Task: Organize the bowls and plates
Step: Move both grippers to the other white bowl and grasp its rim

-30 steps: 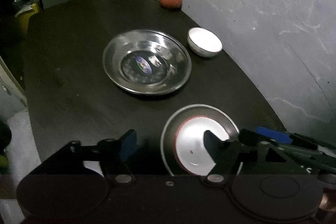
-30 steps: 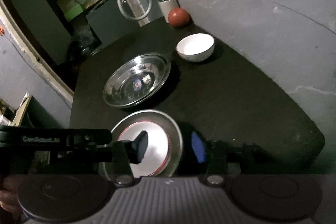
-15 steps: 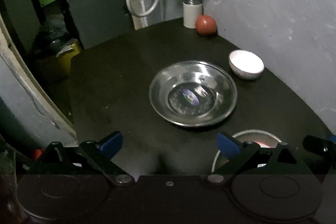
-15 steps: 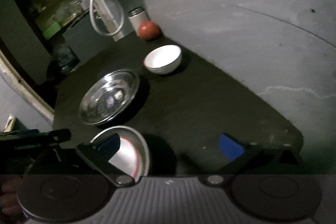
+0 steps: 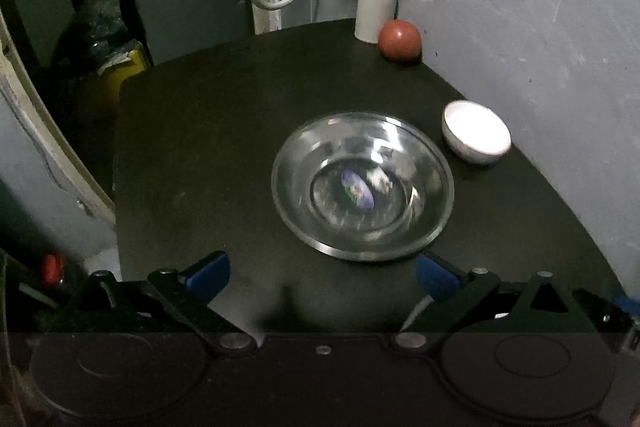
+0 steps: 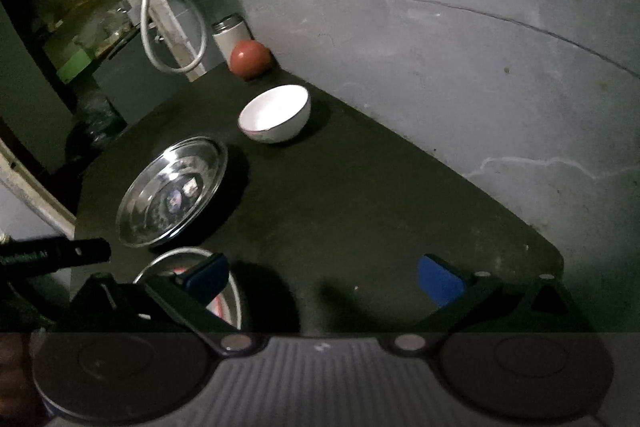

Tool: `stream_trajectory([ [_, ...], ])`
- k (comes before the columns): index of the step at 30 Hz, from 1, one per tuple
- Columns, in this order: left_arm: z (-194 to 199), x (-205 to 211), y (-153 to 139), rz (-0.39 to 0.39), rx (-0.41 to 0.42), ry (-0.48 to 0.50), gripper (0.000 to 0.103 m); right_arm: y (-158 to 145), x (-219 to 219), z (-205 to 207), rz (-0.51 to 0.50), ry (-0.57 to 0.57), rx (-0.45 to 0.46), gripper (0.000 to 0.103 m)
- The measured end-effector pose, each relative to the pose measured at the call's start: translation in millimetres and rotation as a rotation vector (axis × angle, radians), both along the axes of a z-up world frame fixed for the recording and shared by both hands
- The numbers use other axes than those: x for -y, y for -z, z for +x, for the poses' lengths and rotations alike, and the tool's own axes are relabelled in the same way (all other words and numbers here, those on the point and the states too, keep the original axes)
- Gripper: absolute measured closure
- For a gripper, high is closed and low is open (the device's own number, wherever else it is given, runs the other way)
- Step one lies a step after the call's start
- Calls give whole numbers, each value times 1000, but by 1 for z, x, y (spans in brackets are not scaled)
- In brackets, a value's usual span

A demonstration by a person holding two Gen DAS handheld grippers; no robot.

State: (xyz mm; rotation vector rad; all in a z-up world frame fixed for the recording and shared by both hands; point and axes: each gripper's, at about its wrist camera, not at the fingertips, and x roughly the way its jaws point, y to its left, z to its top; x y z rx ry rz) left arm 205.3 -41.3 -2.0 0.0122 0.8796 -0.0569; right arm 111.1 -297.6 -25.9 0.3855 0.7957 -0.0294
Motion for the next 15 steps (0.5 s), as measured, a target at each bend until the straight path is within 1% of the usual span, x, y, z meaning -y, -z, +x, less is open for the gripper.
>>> stream_trajectory([
  [2, 14, 6, -3, 16, 13, 29, 3, 2, 3, 8, 33, 24, -15, 0],
  [4, 30, 14, -8, 23, 31, 78, 3, 4, 7, 18, 66, 54, -30, 0],
  [5, 39, 18, -9, 23, 44, 93, 3, 4, 8, 23, 76, 69, -23, 0],
  [7, 61, 26, -12, 7, 64, 135, 2, 3, 8, 32, 67, 99, -2, 0],
  [10, 96, 39, -11, -25, 69, 197, 2, 0, 7, 50, 53, 134, 34, 0],
  [15, 154, 65, 3, -25, 53, 304, 2, 5, 7, 86, 69, 194, 63, 0],
])
